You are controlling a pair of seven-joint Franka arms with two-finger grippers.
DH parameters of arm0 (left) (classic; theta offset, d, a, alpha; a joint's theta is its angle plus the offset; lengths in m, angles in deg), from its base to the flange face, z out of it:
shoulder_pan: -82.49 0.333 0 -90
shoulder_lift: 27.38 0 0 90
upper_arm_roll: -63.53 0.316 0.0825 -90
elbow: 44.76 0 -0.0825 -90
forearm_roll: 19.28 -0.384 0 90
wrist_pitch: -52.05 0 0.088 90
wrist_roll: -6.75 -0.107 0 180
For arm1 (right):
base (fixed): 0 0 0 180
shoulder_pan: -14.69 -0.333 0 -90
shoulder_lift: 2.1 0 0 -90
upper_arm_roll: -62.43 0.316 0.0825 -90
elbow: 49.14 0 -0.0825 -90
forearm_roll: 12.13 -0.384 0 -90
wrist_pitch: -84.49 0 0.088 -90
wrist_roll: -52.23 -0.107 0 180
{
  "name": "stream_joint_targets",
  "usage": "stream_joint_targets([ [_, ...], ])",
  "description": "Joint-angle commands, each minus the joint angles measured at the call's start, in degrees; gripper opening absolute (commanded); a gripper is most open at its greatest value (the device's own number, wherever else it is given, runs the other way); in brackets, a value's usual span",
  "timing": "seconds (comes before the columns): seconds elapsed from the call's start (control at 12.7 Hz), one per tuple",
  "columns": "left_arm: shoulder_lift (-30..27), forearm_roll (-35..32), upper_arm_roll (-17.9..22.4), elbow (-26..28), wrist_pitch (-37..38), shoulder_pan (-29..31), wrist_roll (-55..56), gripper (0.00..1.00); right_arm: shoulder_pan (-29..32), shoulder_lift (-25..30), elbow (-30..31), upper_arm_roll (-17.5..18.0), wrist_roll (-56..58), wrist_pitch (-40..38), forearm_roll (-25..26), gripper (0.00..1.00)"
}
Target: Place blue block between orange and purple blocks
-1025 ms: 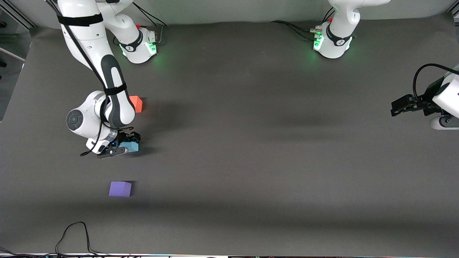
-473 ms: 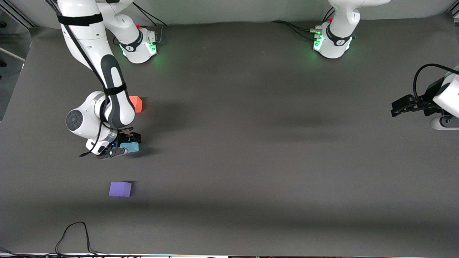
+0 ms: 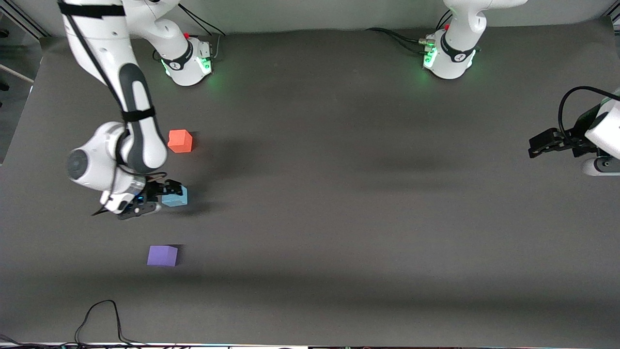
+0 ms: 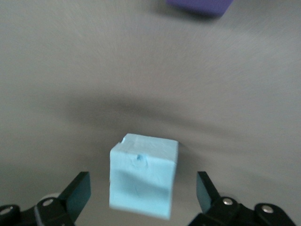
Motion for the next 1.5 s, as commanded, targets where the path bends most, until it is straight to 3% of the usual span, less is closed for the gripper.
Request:
stream_joint_targets([
  [0.0,-0.5,0.5,0.2,0.5,-0.7,0.1,-0.9,1.0,-0.2,3.8,-12.2,-5.1,-3.7,-17.4,6.2,1.0],
  [0.24,-0.5,0.5,0.2,0.5,-0.7,0.1,-0.9,1.0,-0.1,4.4,-24.8,-7.3,-6.3,-32.1,8.4,1.0],
  [0.55,-0.5,0.5,0.2,0.5,-0.7,0.1,-0.9,1.0,-1.1,5.0,-33.6,-7.7,-10.2,-41.2,8.6,1.0],
  [0.79,-0.5,0.5,0.2,0.5,-0.7,0.1,-0.9,1.0,-3.6,6.1,-34.3,-7.7,-12.0,-42.0,9.4,1.0],
  [1.26,-0.5,0.5,0.2,0.5,-0.7,0.1,-0.9,1.0,-3.0,8.0,-33.8,-7.2,-11.3,-42.0,11.9,1.0],
  [1.34,-0.5,0.5,0.2,0.5,-0.7,0.1,-0.9,1.0,-1.9,7.9,-33.8,-6.4,-11.3,-42.0,11.9,1.0],
  [1.42,-0.5,0.5,0.2,0.5,-0.7,0.1,-0.9,1.0,3.5,8.4,-33.9,-0.8,-11.7,-42.1,12.3,1.0],
])
